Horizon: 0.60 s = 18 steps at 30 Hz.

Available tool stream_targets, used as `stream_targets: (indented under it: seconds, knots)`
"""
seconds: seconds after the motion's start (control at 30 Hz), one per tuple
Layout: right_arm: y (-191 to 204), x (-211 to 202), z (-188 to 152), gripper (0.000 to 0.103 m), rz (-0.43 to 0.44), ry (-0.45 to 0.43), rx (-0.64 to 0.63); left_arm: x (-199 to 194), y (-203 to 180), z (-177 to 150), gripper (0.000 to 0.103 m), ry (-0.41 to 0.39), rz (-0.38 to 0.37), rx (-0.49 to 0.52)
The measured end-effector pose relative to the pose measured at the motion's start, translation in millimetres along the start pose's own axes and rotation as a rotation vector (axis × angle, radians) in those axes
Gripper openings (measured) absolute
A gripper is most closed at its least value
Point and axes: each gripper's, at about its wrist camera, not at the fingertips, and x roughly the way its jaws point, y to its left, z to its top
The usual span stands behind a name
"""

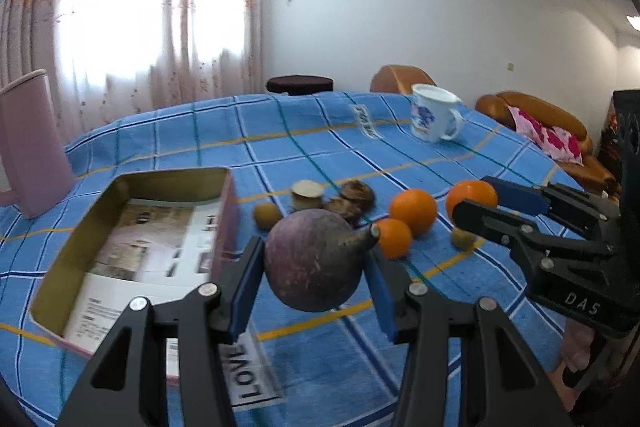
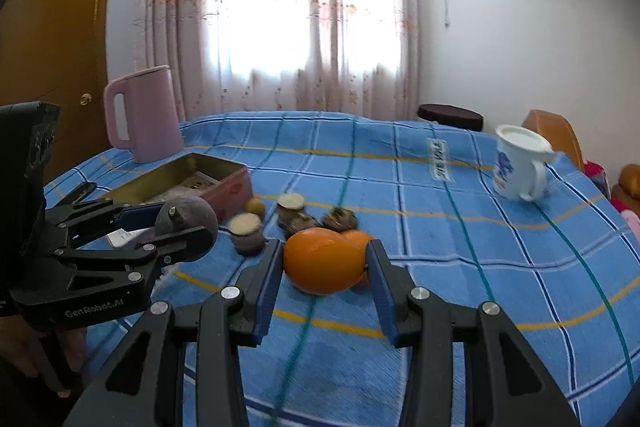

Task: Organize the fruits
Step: 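Carry the purple fruit and orange over the tin and open both grippers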

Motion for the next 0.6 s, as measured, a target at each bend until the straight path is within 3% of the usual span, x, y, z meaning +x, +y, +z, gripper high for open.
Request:
stream_targets:
  seconds: [0.6]
  knots:
    - [83.2,57.5,58.6,0.044,0.160,-0.012,-0.131,-25.9,108.7,7.8,0.052,-0.058,0.166,-0.150]
